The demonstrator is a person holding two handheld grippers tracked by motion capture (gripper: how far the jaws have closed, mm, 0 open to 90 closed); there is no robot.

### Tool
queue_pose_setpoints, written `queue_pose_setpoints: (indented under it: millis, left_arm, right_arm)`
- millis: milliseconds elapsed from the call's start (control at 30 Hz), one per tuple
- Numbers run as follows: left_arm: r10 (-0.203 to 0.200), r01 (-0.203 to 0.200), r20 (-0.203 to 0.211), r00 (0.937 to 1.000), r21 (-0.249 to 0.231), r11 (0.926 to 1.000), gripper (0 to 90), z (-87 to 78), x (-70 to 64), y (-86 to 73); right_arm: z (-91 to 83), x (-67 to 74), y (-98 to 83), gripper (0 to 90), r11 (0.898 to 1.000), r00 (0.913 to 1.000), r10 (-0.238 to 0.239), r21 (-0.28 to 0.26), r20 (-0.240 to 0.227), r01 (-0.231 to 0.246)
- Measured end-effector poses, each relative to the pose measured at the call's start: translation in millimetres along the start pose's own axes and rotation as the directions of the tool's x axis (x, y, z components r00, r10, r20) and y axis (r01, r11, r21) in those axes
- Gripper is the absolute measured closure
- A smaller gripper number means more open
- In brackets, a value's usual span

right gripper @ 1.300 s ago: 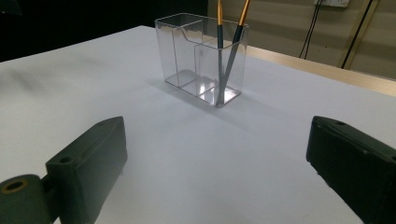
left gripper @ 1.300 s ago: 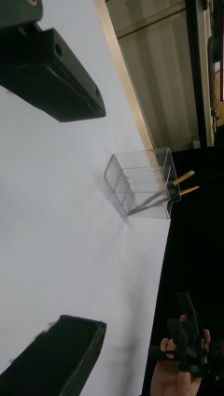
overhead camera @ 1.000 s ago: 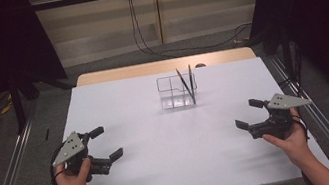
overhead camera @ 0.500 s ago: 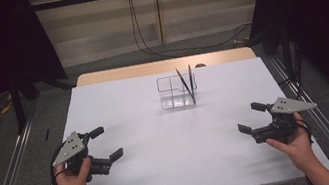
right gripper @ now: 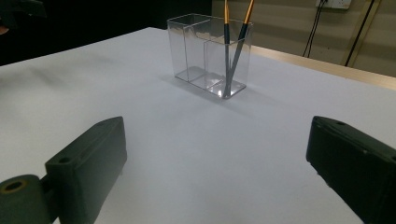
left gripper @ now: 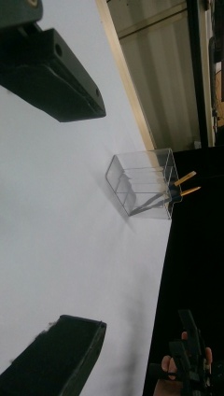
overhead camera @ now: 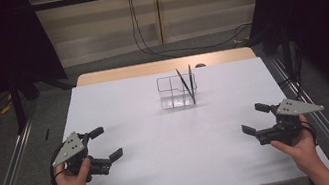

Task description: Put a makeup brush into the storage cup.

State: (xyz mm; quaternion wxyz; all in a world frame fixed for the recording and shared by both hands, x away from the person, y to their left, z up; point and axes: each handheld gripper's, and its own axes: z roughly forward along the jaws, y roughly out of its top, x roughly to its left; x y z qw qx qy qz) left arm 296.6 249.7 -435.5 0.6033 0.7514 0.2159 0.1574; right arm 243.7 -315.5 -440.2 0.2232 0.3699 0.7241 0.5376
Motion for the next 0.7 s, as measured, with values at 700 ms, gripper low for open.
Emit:
queue_pose_setpoints:
  millis: [700]
  left_arm:
    - [0.002,-0.002,-0.003,1.0000,0.005,1.0000,0.6,1.1,-0.5,0.1]
  right_arm:
    - [-9.4,-7.0,-0.8,4.6,1.000,0.9998,0.012,-0.019,0.013,-0.012]
